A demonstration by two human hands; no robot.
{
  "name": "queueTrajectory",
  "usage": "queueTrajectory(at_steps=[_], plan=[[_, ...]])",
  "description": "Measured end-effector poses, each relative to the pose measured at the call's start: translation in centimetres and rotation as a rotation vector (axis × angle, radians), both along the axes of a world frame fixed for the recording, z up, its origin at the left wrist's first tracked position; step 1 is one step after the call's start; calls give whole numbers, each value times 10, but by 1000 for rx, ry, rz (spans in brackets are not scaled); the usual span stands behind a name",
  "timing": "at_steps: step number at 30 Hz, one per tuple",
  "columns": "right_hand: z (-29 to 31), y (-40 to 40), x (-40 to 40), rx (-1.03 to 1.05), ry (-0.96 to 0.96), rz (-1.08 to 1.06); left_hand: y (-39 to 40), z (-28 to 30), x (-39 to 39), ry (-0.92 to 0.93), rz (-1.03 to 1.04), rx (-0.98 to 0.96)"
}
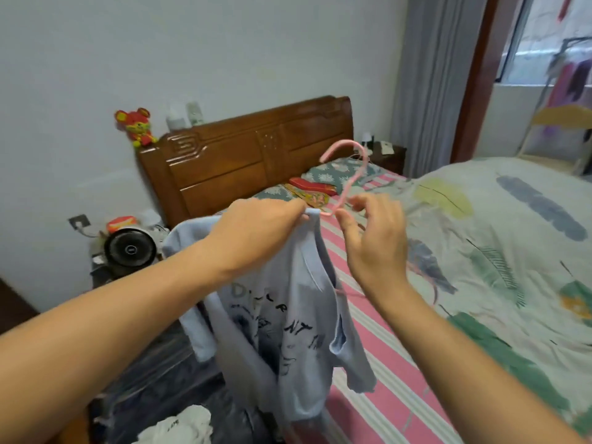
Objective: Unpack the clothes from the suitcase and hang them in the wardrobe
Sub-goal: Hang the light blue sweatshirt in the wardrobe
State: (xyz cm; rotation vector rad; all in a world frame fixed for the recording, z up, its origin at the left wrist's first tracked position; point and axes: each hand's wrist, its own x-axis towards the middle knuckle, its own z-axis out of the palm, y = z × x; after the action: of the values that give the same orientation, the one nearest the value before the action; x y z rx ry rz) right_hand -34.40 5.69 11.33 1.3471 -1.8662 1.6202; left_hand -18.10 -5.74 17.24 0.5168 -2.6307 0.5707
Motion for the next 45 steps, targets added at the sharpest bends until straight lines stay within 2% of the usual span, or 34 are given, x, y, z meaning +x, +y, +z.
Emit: queueTrajectory(at_steps=[1,3,7,10,14,17,19,21,23,25,28,32,34,37,39,43,45], plan=[[-7,-4,16,-46,72,-66,-6,2,9,31,76,68],[-40,-8,51,-47,159,15,-21,6,35,155,187,243],[-108,-44,91,365,102,276,-45,10,92,312,279,407],[-111,-78,116,387,194,441,-62,17,137,350,341,455],[-87,-121,183,374,95,601,-73,20,187,400,358,447],[-85,-154,232,532,134,647,-72,17,209,390,357,345],[-107,-162,234,605,200,680,-86,18,240,439,428,254],[-131,-167,204,470,407,621,-103,12,291,499,494,211],[-139,-183,165,336,507,633,-107,-7,343,420,526,192],[-116,-208,146,370,668,743,-100,-30,378,286,529,182],[-74,-243,151,358,927,811,-92,-35,414,280,524,97],[-44,-278,179,141,1140,933,-86,-27,459,307,583,-52],[-26,-293,193,49,1202,1011,-80,-31,478,226,595,-125],[-1,-322,210,-44,1204,1085,-65,-49,486,-12,661,-142],[12,-334,235,-104,1108,1122,-63,-56,467,-18,797,-129],[21,-321,316,-123,752,1416,-61,-43,425,371,994,-134],[24,-329,331,-44,678,1429,-48,-31,421,484,1034,-122]])
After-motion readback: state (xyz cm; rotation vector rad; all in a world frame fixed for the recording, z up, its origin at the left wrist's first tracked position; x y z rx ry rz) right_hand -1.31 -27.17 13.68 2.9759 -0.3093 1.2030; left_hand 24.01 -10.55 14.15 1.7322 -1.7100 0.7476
